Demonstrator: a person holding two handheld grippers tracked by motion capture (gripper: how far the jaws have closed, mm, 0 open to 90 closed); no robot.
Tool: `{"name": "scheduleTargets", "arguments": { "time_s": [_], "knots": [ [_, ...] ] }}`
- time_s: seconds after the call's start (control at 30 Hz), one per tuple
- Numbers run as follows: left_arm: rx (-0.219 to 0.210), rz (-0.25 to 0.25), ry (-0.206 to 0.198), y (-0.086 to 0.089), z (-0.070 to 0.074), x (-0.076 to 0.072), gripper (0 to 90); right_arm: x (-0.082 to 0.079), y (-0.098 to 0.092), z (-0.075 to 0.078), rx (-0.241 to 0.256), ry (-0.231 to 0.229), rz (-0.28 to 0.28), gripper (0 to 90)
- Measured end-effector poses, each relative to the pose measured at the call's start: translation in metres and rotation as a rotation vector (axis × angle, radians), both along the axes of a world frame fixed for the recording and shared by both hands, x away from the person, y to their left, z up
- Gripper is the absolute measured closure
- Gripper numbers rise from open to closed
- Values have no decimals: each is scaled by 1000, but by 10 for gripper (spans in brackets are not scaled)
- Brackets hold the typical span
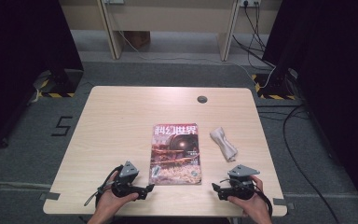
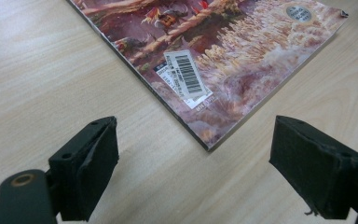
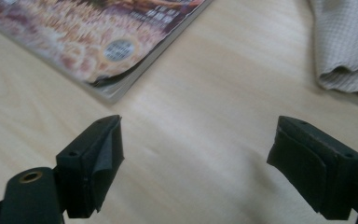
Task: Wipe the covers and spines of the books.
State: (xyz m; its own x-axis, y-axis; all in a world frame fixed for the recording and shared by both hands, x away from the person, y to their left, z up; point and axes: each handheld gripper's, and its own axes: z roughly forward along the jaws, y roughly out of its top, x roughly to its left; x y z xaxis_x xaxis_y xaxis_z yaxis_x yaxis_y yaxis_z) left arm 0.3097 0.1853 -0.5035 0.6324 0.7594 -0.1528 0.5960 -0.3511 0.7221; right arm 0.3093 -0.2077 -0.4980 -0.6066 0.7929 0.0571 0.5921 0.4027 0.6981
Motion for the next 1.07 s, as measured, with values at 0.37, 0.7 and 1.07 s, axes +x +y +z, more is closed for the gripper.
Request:
{"name": "scheduleTargets", "arguments": {
  "time_s": [0.37,0.7,1.07],
  "knots": [
    [10,-33,8,1,-1,-18,148,-22,-1,-3,-28,20,55,169],
    [24,-36,13,3,-3,-25,148,-27,1,-6,-71,32,73,170],
    [47,-50,11,0,-4,-26,148,-26,3,-6,-81,40,79,162]
  ]
}}
